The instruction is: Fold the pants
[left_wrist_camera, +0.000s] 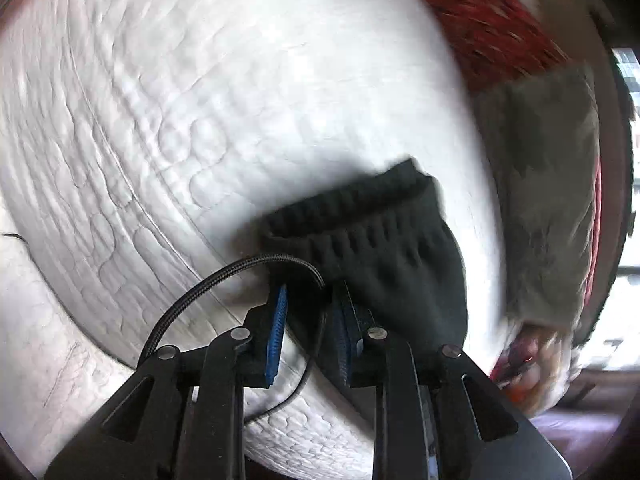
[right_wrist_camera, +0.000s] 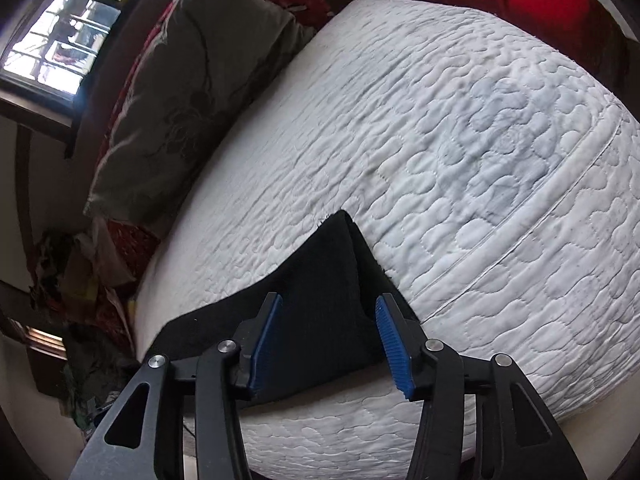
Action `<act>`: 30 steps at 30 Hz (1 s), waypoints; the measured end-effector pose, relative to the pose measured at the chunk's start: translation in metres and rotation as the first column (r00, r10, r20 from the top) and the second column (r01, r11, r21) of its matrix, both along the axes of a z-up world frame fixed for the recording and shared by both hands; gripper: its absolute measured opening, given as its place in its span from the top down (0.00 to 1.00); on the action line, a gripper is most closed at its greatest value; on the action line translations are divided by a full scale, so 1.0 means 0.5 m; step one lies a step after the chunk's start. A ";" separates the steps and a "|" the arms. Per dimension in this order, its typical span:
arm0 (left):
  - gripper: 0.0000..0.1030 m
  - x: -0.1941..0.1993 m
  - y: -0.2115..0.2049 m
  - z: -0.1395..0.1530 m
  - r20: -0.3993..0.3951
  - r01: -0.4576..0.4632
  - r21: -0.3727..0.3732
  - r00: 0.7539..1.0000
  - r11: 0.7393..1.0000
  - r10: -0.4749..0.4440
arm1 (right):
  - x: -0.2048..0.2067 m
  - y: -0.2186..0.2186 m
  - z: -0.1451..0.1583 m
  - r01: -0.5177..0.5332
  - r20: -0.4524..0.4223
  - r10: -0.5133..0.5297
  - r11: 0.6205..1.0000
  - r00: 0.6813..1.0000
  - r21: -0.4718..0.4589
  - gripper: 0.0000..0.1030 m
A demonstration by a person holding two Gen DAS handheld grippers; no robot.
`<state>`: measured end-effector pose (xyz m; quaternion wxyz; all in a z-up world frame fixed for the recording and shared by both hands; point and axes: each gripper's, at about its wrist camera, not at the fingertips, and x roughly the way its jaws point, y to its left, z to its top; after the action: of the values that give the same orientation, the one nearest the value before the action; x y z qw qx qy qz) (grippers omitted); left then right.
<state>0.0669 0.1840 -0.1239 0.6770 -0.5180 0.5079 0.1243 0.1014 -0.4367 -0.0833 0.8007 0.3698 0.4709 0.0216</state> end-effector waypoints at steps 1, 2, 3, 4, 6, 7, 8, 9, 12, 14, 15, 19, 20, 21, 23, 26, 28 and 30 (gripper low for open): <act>0.82 -0.002 0.012 -0.014 0.008 -0.017 -0.053 1.000 0.998 0.018 | 0.006 0.001 -0.002 0.005 -0.012 -0.005 1.000 1.000 -0.003 0.50; 0.82 -0.002 0.014 -0.015 0.009 -0.018 -0.066 1.000 0.998 0.019 | 0.008 0.002 -0.006 0.010 -0.025 -0.010 1.000 1.000 -0.001 0.50; 0.81 -0.001 0.013 -0.010 0.012 -0.012 -0.067 1.000 0.998 0.012 | 0.009 0.000 -0.008 0.016 -0.038 -0.016 1.000 0.999 0.003 0.50; 0.81 -0.003 0.013 -0.004 0.018 -0.007 -0.062 1.000 0.998 0.008 | 0.010 -0.001 -0.008 0.020 -0.043 -0.020 1.000 0.999 0.004 0.50; 0.81 -0.017 0.029 0.014 0.043 -0.005 -0.030 0.999 1.000 0.007 | 0.011 -0.003 -0.001 0.025 -0.044 -0.025 1.000 0.999 0.001 0.50; 0.81 -0.029 0.033 0.028 0.050 -0.011 -0.002 0.999 1.000 0.011 | 0.010 -0.004 0.004 0.024 -0.046 -0.024 1.000 0.999 -0.002 0.50; 0.81 -0.038 0.034 0.036 0.057 -0.017 0.008 0.998 1.000 0.017 | 0.016 -0.002 0.008 0.024 -0.048 -0.024 1.000 0.999 -0.003 0.50; 0.79 -0.050 0.033 0.046 0.070 -0.024 0.006 0.997 1.000 0.023 | 0.013 -0.007 0.013 0.024 -0.046 -0.024 1.000 0.999 -0.001 0.49; 0.68 -0.070 0.012 0.076 0.097 0.006 -0.002 0.995 1.000 -0.006 | 0.006 -0.021 0.021 0.024 -0.038 -0.024 1.000 0.999 -0.002 0.42; 0.51 -0.081 -0.035 0.100 0.112 0.057 -0.003 0.992 0.998 -0.056 | 0.002 -0.030 0.017 0.023 -0.041 -0.023 1.000 0.999 0.000 0.42; 0.39 -0.078 -0.071 0.112 0.113 0.087 -0.002 0.990 0.996 -0.086 | 0.001 -0.036 0.012 0.023 -0.048 -0.023 1.000 0.999 0.006 0.41; 0.34 -0.053 -0.248 0.123 0.077 0.291 0.029 0.953 0.956 -0.292 | 0.001 -0.052 -0.016 0.036 -0.074 -0.032 0.998 0.997 0.053 0.41; 0.34 -0.044 -0.292 0.116 0.061 0.343 0.023 0.937 0.939 -0.343 | 0.002 -0.056 -0.025 0.038 -0.080 -0.032 0.997 0.996 0.068 0.41; 0.34 -0.037 -0.335 0.106 0.043 0.389 0.017 0.920 0.921 -0.389 | -0.001 -0.061 -0.033 0.038 -0.083 -0.031 0.996 0.996 0.078 0.41; 0.34 -0.021 -0.432 0.077 -0.009 0.474 -0.002 0.881 0.881 -0.474 | 0.000 -0.068 -0.047 0.035 -0.086 -0.026 0.994 0.996 0.106 0.41; 0.34 0.001 -0.537 0.038 -0.047 0.541 -0.044 0.839 0.840 -0.543 | 0.003 -0.080 -0.062 0.029 -0.080 -0.018 0.989 0.997 0.143 0.41; 0.34 0.012 -0.591 0.022 -0.070 0.572 -0.049 0.816 0.819 -0.574 | 0.006 -0.085 -0.061 0.021 -0.056 -0.013 0.987 0.998 0.156 0.39; 0.34 0.012 -0.646 0.014 -0.094 0.600 -0.039 0.794 0.799 -0.601 | 0.019 -0.088 -0.057 0.004 -0.035 0.001 0.988 0.999 0.155 0.38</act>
<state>0.0729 -0.1391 -0.1170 0.6530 -0.3258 0.6799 -0.0724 0.1110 -0.4808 -0.1120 0.7612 0.4317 0.4814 0.0510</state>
